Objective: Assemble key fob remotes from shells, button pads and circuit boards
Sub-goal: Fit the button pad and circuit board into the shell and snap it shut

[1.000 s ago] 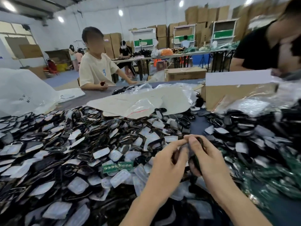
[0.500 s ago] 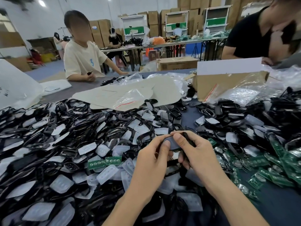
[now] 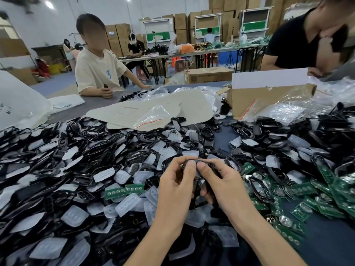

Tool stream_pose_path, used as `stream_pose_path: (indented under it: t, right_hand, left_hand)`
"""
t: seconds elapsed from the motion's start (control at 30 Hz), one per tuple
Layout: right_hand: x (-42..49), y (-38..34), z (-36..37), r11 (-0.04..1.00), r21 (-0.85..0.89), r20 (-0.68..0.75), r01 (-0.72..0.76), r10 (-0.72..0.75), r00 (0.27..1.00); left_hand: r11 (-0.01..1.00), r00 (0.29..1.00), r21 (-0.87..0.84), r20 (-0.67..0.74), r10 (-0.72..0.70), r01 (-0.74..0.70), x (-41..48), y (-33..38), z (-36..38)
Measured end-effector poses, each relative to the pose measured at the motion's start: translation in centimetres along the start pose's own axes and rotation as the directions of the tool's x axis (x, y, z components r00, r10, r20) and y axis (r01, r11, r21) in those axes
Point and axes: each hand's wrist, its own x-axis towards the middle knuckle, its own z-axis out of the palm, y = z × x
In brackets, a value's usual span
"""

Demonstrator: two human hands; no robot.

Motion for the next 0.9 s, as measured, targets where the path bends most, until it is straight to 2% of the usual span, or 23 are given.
stream_pose_path:
  t: [0.17, 0.37, 0.5, 0.67, 0.8, 0.9]
  right_hand:
    - [-0.1, -0.1, -0.1, 1.0, 0.025, -0.001, -0.004, 0.004, 1.0]
    - [0.2, 0.0, -0.1, 0.999, 0.041, -0.028, -0.005, 0.006, 1.0]
    - [0.3, 0.0, -0.5, 0.999, 0.032, -0.044, -0.01, 0.012, 0.999]
    - [0.3, -0.1, -1.1, 0.999, -0.044, -0.058, -0.001, -0.002, 0.998]
    - [0.2, -0.4, -1.5, 0.991, -0.133, 0.003, 0.028, -0.028, 1.0]
    - [0.3, -0.5, -1.7, 0.988, -0.149, 0.02, 0.04, -0.037, 0.999]
  left_hand:
    - [1.0, 1.0, -0.022, 0.016, 0.004, -0.004, 0.1, 0.3, -0.2]
    - [0.997, 0.999, 0.073, 0.036, 0.03, -0.032, 0.1, -0.8, -0.5]
    - [0.969, 0.988, 0.211, 0.104, 0.11, -0.13, 0.3, -0.9, -1.1]
    - [0.921, 0.968, 0.352, 0.238, 0.085, -0.167, 0.7, -1.1, -2.2]
    - [0.837, 0.951, 0.489, 0.288, 0.109, -0.244, 1.1, -1.2, -2.9]
    - [0.833, 0.949, 0.488, 0.287, 0.127, -0.259, 1.2, -1.2, -2.9]
